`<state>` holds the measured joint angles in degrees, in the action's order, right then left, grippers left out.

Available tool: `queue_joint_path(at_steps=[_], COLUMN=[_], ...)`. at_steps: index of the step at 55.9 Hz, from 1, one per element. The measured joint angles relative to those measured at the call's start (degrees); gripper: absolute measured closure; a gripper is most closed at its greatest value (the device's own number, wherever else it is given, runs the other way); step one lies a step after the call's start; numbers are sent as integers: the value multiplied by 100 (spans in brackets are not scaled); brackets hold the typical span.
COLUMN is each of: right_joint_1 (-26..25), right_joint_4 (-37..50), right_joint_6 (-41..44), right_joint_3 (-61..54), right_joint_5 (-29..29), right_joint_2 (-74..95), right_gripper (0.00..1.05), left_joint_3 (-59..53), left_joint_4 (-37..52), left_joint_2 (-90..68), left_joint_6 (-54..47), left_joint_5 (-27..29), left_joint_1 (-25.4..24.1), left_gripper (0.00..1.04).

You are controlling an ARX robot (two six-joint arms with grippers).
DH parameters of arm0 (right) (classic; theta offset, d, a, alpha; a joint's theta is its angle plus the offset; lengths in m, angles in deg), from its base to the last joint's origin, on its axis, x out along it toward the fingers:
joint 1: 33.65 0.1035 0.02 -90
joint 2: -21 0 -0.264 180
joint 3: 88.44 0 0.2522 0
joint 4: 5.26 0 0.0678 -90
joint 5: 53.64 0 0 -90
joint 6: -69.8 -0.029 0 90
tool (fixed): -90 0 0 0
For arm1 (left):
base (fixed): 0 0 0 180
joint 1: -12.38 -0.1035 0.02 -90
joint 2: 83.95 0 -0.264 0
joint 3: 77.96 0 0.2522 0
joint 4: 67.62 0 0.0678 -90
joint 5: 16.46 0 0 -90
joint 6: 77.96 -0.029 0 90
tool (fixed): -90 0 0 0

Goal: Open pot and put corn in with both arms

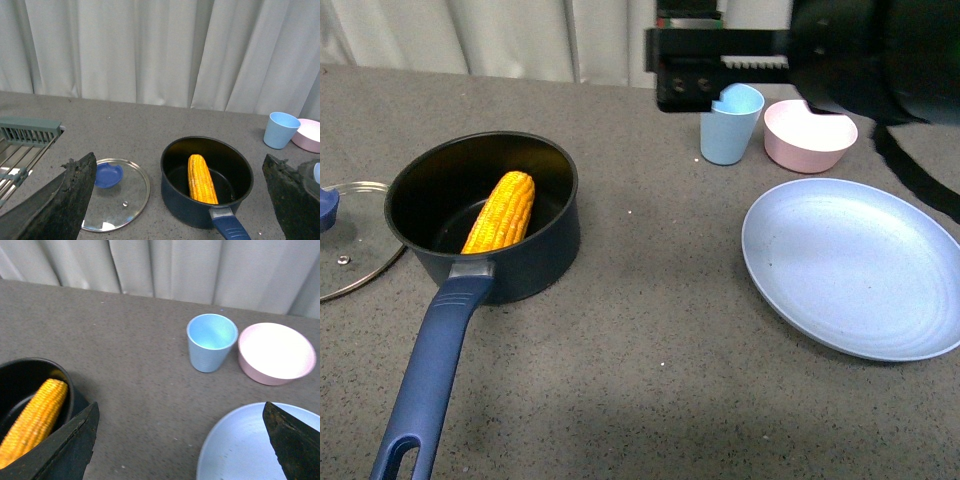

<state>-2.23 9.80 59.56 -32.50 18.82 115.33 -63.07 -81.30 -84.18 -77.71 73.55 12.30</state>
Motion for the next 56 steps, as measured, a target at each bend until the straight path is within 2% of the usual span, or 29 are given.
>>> queue_joint_path(at_steps=[9,15,18,19,22,24,30,35,41,56], right_joint_1=[-334,-435,-481,-535,-743,-916,-1209,-1593,-1812,-2371], right_joint_4=[181,284,1462,2159,3346,3711,3696,3412,3143,2057], right_joint_6=[439,551,719,774,885,911,977,1001,1025,1023], right_joint_3=[-857,-1014,-1342,-1596,-2168,-2420,-2839,-3287,-3519,-3978], right_joint_5=[-129,-256,-623,-671,-562,-457,-92,199,466,997], right_joint_2=[-675,-734,-560,-496,-570,-815,-1449,-2068,-2592,-4157], right_gripper=[9,10,18,23,36,45,64,87,104,104], left_joint_3=[0,0,0,0,0,0,0,0,0,0], left_joint_4=[0,0,0,0,-2,-4,-4,-4,-4,-4], left_joint_2=[0,2,0,0,0,0,4,4,4,4], left_joint_6=[0,0,0,-2,0,0,0,0,-2,0], left_joint_5=[0,-2,-4,-11,13,9,2,0,0,0], left_joint_1=[0,0,0,0,0,0,0,0,0,0], left_gripper=[6,6,6,6,6,6,6,6,6,6])
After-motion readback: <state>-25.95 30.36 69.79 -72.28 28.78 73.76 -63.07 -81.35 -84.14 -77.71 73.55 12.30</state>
